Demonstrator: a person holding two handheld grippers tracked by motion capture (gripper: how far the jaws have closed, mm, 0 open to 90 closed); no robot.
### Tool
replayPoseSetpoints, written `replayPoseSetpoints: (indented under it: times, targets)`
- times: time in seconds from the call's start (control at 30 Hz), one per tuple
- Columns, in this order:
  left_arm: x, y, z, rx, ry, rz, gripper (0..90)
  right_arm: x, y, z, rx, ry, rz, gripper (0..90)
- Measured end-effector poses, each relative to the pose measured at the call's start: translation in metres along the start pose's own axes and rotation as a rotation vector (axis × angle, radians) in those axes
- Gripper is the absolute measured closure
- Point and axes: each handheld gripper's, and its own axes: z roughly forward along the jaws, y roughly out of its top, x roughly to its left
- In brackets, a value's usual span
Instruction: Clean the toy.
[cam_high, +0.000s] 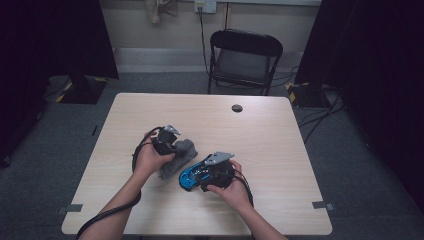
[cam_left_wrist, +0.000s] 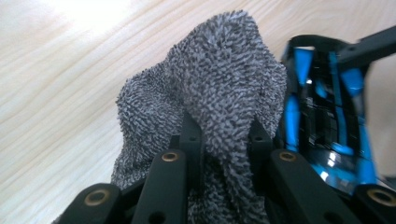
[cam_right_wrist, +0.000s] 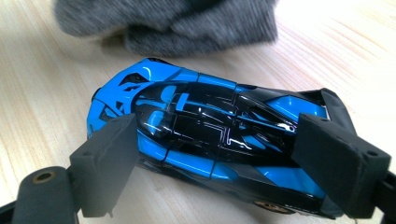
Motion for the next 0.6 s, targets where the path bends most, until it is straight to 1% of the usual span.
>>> replayPoseSetpoints:
  times: [0.07, 0.1, 0.13, 0.17, 0.23, 0.3, 0.37, 0.4, 0.47, 0.53, 0.57, 0.6]
  targets:
    - [0.002, 0.000, 0.010, 0.003, -0.004, 0.005, 74.2, -0.001, -0.001, 0.000, -0.001, -0.001, 0.001, 13.9]
    - [0.002, -0.001, 0.014, 0.003, -0.010, 0.002, 73.3, -0.001, -0.001, 0.000, 0.001, -0.001, 0.000, 14.1]
    - [0.002, -0.002, 0.017, -0.011, -0.011, -0.006, 71.5, -0.001, -0.002, -0.001, -0.002, 0.000, -0.003, 14.0]
    - [0.002, -0.003, 0.020, -0.025, -0.013, -0.004, 67.8, -0.002, -0.002, -0.001, -0.002, -0.002, -0.003, 14.1]
    - [0.002, -0.005, 0.024, -0.052, -0.012, 0.011, 53.1, -0.002, -0.002, -0.001, -0.004, -0.002, -0.007, 14.1]
    - [0.003, -0.006, 0.021, -0.072, -0.020, 0.014, 44.5, -0.002, -0.002, -0.001, -0.003, -0.002, -0.008, 14.1]
    - [0.005, -0.006, 0.015, -0.102, -0.013, 0.016, 37.7, -0.002, -0.002, -0.001, -0.002, -0.001, -0.010, 14.1]
    - [0.006, -0.007, 0.012, -0.106, -0.007, 0.013, 36.3, -0.002, -0.002, -0.001, -0.003, -0.001, -0.009, 14.1]
    - [0.008, -0.008, 0.006, -0.101, 0.005, 0.019, 36.4, -0.002, -0.002, -0.001, -0.002, -0.001, -0.007, 14.0]
    - [0.012, -0.011, 0.003, -0.093, 0.003, 0.009, 38.2, -0.002, -0.002, -0.001, -0.001, -0.001, -0.006, 13.9]
    - [0.013, -0.014, 0.003, -0.098, -0.007, -0.006, 39.8, -0.002, -0.002, 0.000, 0.000, -0.001, -0.006, 13.8]
    - [0.015, -0.015, 0.003, -0.086, -0.007, -0.009, 41.4, -0.001, -0.001, 0.000, 0.001, -0.002, -0.005, 13.7]
